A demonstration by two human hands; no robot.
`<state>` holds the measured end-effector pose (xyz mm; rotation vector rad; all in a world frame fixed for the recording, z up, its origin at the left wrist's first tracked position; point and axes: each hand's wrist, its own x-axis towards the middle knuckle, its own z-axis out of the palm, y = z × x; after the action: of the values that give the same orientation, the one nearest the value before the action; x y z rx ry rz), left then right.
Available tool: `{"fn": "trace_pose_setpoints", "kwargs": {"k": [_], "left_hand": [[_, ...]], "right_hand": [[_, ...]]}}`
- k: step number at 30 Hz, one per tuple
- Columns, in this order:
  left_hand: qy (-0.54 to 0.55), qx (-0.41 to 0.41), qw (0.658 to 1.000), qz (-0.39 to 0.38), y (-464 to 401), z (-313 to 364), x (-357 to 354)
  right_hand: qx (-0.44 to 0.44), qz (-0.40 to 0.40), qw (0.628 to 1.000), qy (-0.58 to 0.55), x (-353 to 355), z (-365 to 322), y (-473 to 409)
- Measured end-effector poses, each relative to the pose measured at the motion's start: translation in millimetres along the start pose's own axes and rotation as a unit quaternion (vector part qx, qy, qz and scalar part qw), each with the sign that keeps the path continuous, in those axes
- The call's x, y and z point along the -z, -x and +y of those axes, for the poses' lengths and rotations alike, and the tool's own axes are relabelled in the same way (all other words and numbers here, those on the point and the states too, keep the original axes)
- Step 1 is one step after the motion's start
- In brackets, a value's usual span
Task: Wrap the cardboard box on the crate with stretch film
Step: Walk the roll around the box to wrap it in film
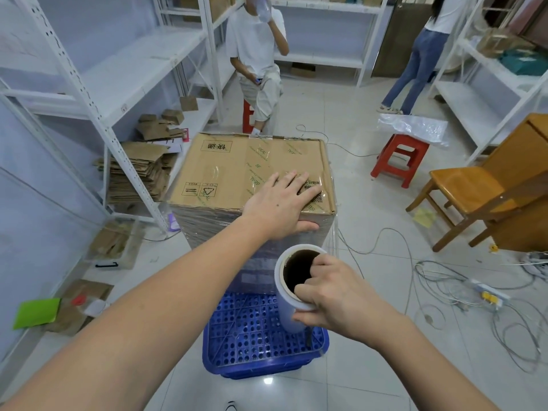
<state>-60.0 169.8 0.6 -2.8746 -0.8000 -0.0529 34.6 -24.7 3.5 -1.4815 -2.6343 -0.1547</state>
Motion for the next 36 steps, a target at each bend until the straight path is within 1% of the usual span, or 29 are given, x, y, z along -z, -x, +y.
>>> {"fn": "trace_pose_setpoints", "kwargs": {"k": [3, 7, 9, 11, 12, 14, 15, 18, 21, 23, 27, 32, 36], "left_hand": [[0.037, 0.004, 0.999, 0.001, -0.9, -3.8, 2.1], [0.098, -0.005, 0.995, -0.009, -6.2, -13.2, 5.0], [0.165, -0.028, 0.985, -0.029, -7.5, -23.1, 12.1], [0.233, -0.080, 0.967, -0.066, -6.4, -43.1, 20.5], [0.240, -0.116, 0.960, -0.089, -4.7, -57.1, 23.0], [0.201, -0.187, 0.955, -0.112, -0.1, -90.9, 22.8], [0.184, -0.205, 0.954, -0.117, 2.8, -109.0, 19.5], [0.180, -0.228, 0.950, -0.113, 13.6, -151.7, 6.7], [0.164, -0.252, 0.949, -0.092, 22.2, -162.1, -4.0], [0.155, -0.253, 0.952, -0.080, 24.3, -157.9, -5.8], [0.154, -0.247, 0.955, -0.066, 23.7, -157.4, -6.6], [0.159, -0.245, 0.955, -0.060, 23.4, -158.6, -8.3], [0.171, -0.242, 0.954, -0.054, 24.3, -157.8, -11.2]], "right_hand": [[-0.043, -0.036, 0.998, 0.013, 5.7, -10.0, -1.1], [-0.127, -0.048, 0.991, 0.019, 7.4, -39.8, -9.7], [-0.177, -0.055, 0.982, 0.041, 2.8, -56.6, -16.9], [-0.241, -0.058, 0.967, 0.057, -2.0, -70.1, -27.6], [-0.271, -0.058, 0.959, 0.060, -3.7, -75.3, -34.8], [-0.333, -0.062, 0.939, 0.061, -6.8, -84.3, -51.0], [-0.366, -0.065, 0.927, 0.055, -8.0, -89.7, -59.3], [-0.463, -0.060, 0.884, 0.032, -8.7, -106.6, -88.1], [-0.522, -0.040, 0.850, 0.053, -15.0, -116.0, -117.5], [-0.540, -0.044, 0.835, 0.094, -22.8, -115.1, -135.4], [-0.548, -0.037, 0.826, 0.129, -32.3, -107.2, -151.4], [-0.525, -0.042, 0.841, 0.124, -27.6, -115.5, -147.5], [-0.513, -0.031, 0.854, 0.079, -8.8, -125.1, -135.8]]}}
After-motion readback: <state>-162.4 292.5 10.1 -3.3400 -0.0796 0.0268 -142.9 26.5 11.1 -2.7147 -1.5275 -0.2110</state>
